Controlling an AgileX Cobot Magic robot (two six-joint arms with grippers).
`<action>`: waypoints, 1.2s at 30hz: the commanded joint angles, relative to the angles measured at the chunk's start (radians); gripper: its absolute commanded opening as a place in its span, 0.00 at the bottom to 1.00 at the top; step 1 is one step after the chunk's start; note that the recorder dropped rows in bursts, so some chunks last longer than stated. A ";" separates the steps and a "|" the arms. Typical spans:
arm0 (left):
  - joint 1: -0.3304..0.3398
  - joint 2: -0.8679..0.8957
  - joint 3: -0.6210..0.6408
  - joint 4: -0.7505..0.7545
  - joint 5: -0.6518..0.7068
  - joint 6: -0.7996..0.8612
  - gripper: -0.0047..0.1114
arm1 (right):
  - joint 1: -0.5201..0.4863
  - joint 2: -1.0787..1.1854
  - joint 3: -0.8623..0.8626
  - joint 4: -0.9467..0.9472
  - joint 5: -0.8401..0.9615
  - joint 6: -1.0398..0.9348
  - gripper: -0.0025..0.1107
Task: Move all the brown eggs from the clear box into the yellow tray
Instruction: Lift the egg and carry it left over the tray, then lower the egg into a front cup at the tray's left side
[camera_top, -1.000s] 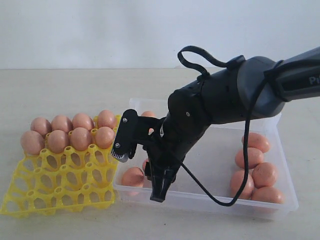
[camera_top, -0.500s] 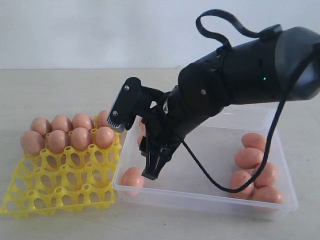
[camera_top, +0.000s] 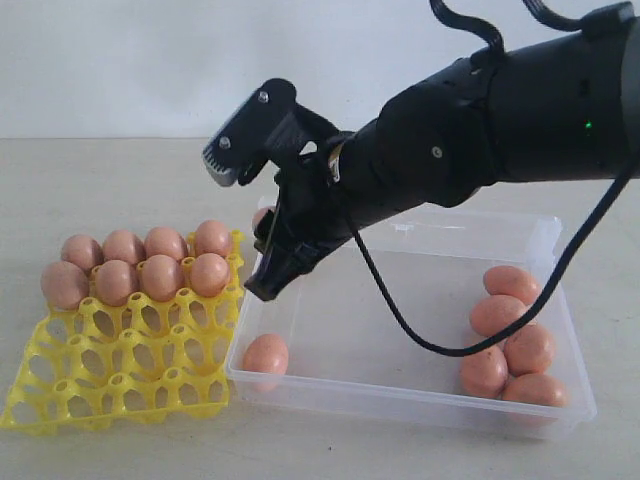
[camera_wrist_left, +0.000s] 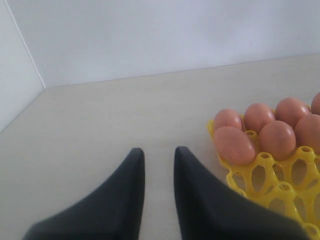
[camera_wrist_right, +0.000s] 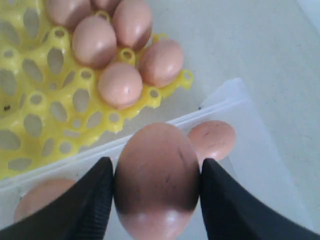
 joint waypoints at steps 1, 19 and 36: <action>0.002 -0.002 0.004 -0.002 -0.002 -0.002 0.23 | 0.000 -0.029 0.003 -0.008 -0.109 0.068 0.02; 0.002 -0.002 0.004 -0.002 -0.002 -0.002 0.23 | 0.230 0.140 0.003 -0.024 -0.702 0.411 0.02; 0.002 -0.002 0.004 -0.002 -0.002 -0.002 0.23 | 0.292 0.308 -0.060 -0.129 -0.783 0.481 0.02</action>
